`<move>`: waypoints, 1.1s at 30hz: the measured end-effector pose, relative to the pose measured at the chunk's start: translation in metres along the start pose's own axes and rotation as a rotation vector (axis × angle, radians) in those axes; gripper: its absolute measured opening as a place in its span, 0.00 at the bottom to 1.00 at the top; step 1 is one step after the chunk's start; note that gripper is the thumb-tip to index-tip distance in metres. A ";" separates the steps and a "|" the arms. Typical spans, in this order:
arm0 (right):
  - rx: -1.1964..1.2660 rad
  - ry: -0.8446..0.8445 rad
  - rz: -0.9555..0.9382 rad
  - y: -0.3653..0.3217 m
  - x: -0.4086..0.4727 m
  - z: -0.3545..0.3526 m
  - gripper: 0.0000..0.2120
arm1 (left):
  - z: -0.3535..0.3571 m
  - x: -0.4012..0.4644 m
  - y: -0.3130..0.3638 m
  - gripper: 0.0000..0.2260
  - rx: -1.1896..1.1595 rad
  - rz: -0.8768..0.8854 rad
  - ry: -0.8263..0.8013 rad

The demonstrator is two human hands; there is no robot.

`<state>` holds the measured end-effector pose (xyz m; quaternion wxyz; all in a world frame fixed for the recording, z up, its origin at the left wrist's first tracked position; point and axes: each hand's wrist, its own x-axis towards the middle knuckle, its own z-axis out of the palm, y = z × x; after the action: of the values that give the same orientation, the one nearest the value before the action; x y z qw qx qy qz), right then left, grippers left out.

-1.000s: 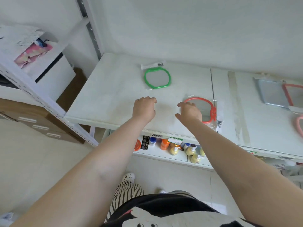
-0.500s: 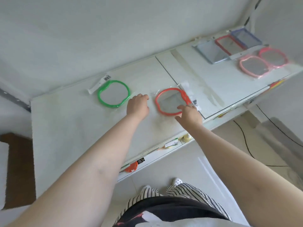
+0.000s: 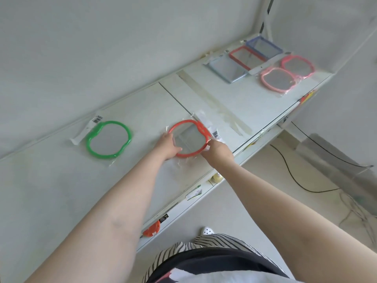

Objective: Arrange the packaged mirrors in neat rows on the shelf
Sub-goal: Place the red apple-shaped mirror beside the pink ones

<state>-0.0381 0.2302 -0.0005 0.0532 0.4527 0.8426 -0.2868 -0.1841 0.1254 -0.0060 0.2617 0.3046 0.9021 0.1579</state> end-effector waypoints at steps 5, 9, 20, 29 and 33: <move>0.033 -0.057 0.024 -0.001 0.012 -0.004 0.12 | 0.012 -0.017 0.008 0.11 -0.045 -0.044 0.091; 0.087 -0.067 0.024 0.001 0.019 -0.003 0.21 | 0.034 -0.044 0.009 0.15 -0.018 -0.048 0.150; 0.864 0.019 0.260 -0.012 0.017 0.012 0.20 | 0.039 -0.073 -0.007 0.13 -0.237 -0.164 0.228; 1.037 -0.089 0.074 -0.019 -0.007 -0.002 0.18 | 0.007 -0.097 -0.036 0.17 -1.149 -0.385 0.215; 1.048 -0.057 0.115 -0.018 -0.027 0.000 0.11 | 0.001 -0.116 -0.033 0.04 -1.302 -0.387 0.213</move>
<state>-0.0368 0.2023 0.0166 -0.1417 0.4562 0.5580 -0.6785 -0.1209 0.0268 0.0223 0.3250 -0.0985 0.6825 0.6472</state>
